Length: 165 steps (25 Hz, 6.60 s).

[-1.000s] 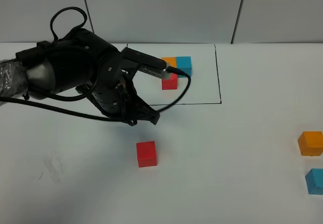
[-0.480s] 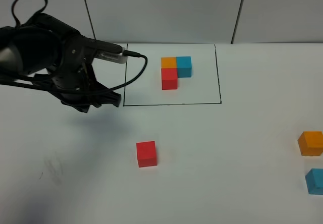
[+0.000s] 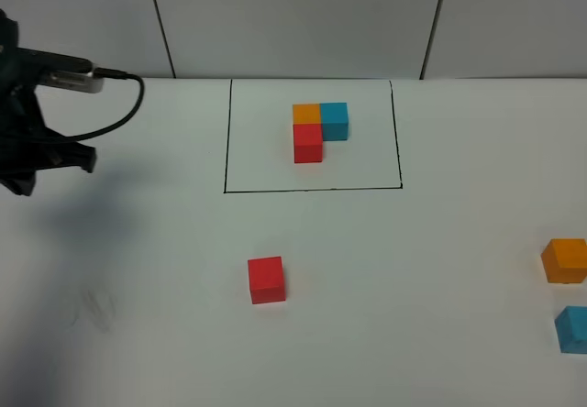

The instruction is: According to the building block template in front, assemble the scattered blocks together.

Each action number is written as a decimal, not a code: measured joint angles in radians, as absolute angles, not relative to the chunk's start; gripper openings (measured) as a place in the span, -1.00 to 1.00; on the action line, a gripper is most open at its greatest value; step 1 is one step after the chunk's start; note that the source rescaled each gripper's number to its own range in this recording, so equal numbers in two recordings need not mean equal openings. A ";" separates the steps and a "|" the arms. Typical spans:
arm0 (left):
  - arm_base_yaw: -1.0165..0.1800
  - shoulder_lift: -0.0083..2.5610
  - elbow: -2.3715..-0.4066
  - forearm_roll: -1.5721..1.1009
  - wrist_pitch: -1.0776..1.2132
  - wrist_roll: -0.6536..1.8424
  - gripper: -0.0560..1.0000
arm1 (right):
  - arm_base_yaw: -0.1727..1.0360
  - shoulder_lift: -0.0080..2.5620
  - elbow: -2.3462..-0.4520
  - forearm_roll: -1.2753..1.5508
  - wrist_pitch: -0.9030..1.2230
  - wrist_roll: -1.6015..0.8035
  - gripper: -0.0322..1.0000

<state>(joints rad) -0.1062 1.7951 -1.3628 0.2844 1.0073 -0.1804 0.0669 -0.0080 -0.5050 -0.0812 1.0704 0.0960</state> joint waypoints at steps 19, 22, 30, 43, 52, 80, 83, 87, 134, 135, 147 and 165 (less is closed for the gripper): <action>0.239 1.532 -1.023 0.293 0.927 -0.116 -0.89 | 0.067 -0.008 -0.505 -0.081 1.070 0.095 -0.94; 0.251 1.458 -0.959 0.277 0.937 -0.116 -0.89 | 0.067 -0.008 -0.505 -0.081 1.070 0.096 -0.94; 0.252 1.180 -0.781 0.212 1.019 -0.071 -0.89 | 0.067 -0.008 -0.505 -0.081 1.070 0.096 -0.94; 0.252 0.716 -0.583 0.032 1.165 0.142 -0.89 | 0.067 -0.008 -0.505 -0.081 1.070 0.095 -0.94; 0.252 0.509 -0.569 -0.017 1.194 0.161 -0.89 | 0.067 -0.008 -0.505 -0.081 1.070 0.096 -0.94; 0.170 0.417 -0.560 -0.068 1.195 0.216 -0.89 | 0.067 -0.008 -0.505 -0.081 1.070 0.096 -0.94; 0.170 0.416 -0.560 -0.068 1.195 0.216 -0.89 | 0.067 -0.008 -0.505 -0.081 1.070 0.096 -0.94; 0.170 0.410 -0.560 -0.068 1.195 0.216 -0.89 | 0.067 -0.008 -0.505 -0.081 1.070 0.096 -0.94; 0.049 -0.005 -0.556 -0.068 1.196 0.217 -0.89 | 0.067 -0.008 -0.505 -0.081 1.070 0.096 -0.94; 0.049 -0.005 -0.556 -0.068 1.196 0.217 -0.89 | 0.067 -0.008 -0.505 -0.081 1.070 0.096 -0.94; 0.049 -0.006 -0.556 -0.111 1.129 0.152 -0.89 | 0.067 -0.008 -0.505 -0.081 1.070 0.095 -0.94; 0.049 -0.006 -0.506 -0.105 1.076 0.090 -0.89 | 0.067 -0.008 -0.505 -0.081 1.070 0.096 -0.94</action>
<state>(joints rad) 0.0487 -0.0062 -0.5062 -0.1045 1.0757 0.0899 0.0669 -0.0080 -0.5050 -0.0812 1.0704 0.0963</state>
